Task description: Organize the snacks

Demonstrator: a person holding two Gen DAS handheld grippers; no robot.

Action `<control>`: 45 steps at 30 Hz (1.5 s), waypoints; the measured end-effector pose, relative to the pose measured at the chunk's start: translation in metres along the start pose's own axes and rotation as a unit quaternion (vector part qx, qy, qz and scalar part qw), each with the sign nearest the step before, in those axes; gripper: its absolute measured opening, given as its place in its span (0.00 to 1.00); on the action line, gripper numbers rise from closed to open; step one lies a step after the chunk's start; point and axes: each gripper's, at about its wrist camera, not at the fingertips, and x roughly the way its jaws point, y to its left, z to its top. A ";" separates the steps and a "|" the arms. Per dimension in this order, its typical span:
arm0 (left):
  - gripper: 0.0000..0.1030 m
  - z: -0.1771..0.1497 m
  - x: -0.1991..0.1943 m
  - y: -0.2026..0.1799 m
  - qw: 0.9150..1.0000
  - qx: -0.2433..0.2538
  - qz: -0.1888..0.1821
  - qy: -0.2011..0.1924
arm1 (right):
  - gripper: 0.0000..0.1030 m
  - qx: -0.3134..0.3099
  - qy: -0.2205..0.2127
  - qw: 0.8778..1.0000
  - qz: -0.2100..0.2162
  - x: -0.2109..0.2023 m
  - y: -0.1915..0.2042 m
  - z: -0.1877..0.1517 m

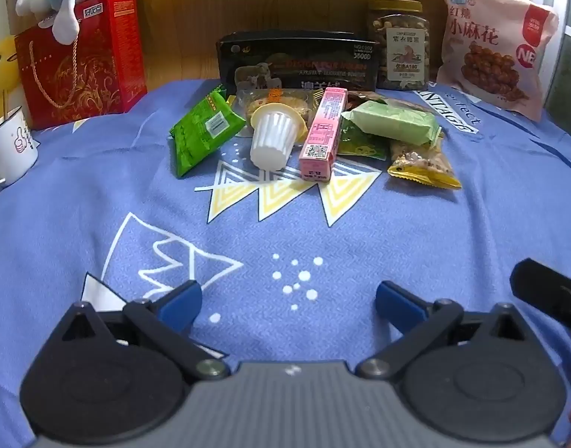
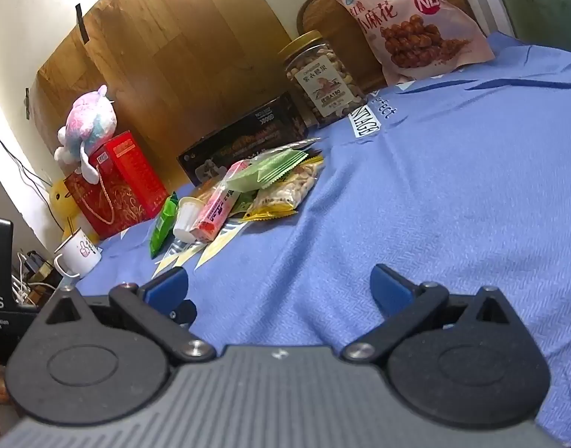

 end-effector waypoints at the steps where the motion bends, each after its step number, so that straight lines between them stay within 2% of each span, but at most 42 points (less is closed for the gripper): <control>1: 1.00 -0.001 -0.001 0.001 1.000 0.003 -0.006 -0.003 | 1.00 -0.013 -0.001 1.000 -0.008 0.000 0.001 0.000; 4: 1.00 -0.003 -0.003 0.007 0.999 0.009 -0.036 -0.018 | 1.00 -0.023 0.002 1.000 -0.011 0.001 0.004 0.000; 7: 1.00 -0.010 -0.011 0.030 0.996 -0.018 -0.072 -0.041 | 1.00 -0.029 0.003 0.999 -0.018 0.002 0.007 -0.001; 9: 0.95 -0.005 -0.012 0.041 0.995 -0.036 -0.075 -0.047 | 1.00 -0.031 0.003 0.999 -0.022 0.004 0.009 0.000; 10: 0.90 0.000 -0.013 0.046 0.995 -0.036 -0.070 -0.053 | 0.96 -0.043 0.004 0.999 -0.021 0.003 0.009 -0.001; 13: 0.90 0.001 -0.027 0.068 0.993 -0.040 -0.061 -0.098 | 0.81 -0.059 0.007 0.998 -0.014 0.008 0.014 0.005; 14: 0.90 0.006 -0.029 0.073 0.992 -0.042 -0.061 -0.106 | 0.79 -0.068 0.009 0.998 -0.010 0.011 0.018 0.007; 16: 0.88 0.015 -0.030 0.085 0.990 -0.050 -0.066 -0.118 | 0.64 -0.090 0.018 0.996 0.000 0.020 0.029 0.012; 18: 0.85 0.018 -0.031 0.093 0.988 -0.062 -0.069 -0.126 | 0.58 -0.110 0.030 0.993 0.014 0.033 0.042 0.019; 23: 0.83 0.024 -0.029 0.106 0.983 -0.084 -0.089 -0.139 | 0.57 -0.157 0.069 0.985 0.013 0.087 0.078 0.038; 28: 0.83 0.019 -0.026 0.107 0.982 -0.081 -0.097 -0.137 | 0.56 -0.197 0.107 0.974 -0.016 0.138 0.098 0.044; 29: 0.83 0.019 -0.025 0.107 0.983 -0.080 -0.098 -0.134 | 0.55 -0.201 0.115 0.973 -0.020 0.145 0.097 0.043; 30: 0.83 0.020 -0.024 0.107 0.983 -0.080 -0.100 -0.129 | 0.43 -0.200 0.121 0.972 -0.014 0.148 0.096 0.043; 31: 0.83 0.019 -0.022 0.106 0.984 -0.080 -0.103 -0.125 | 0.37 -0.196 0.128 0.972 -0.003 0.148 0.095 0.043; 36: 0.83 0.020 -0.020 0.098 0.983 -0.075 -0.118 -0.116 | 0.28 -0.207 0.120 0.971 -0.004 0.112 0.082 0.039; 39: 0.83 0.019 -0.024 0.089 0.983 -0.066 -0.128 -0.117 | 0.26 -0.206 0.124 0.971 0.005 0.082 0.071 0.037; 43: 0.83 0.022 -0.030 0.076 0.981 -0.053 -0.148 -0.115 | 0.25 -0.228 0.137 0.963 0.035 0.036 0.053 0.029; 45: 0.83 0.025 -0.034 0.071 0.979 -0.046 -0.161 -0.115 | 0.26 -0.244 0.120 0.962 0.008 0.014 0.039 0.029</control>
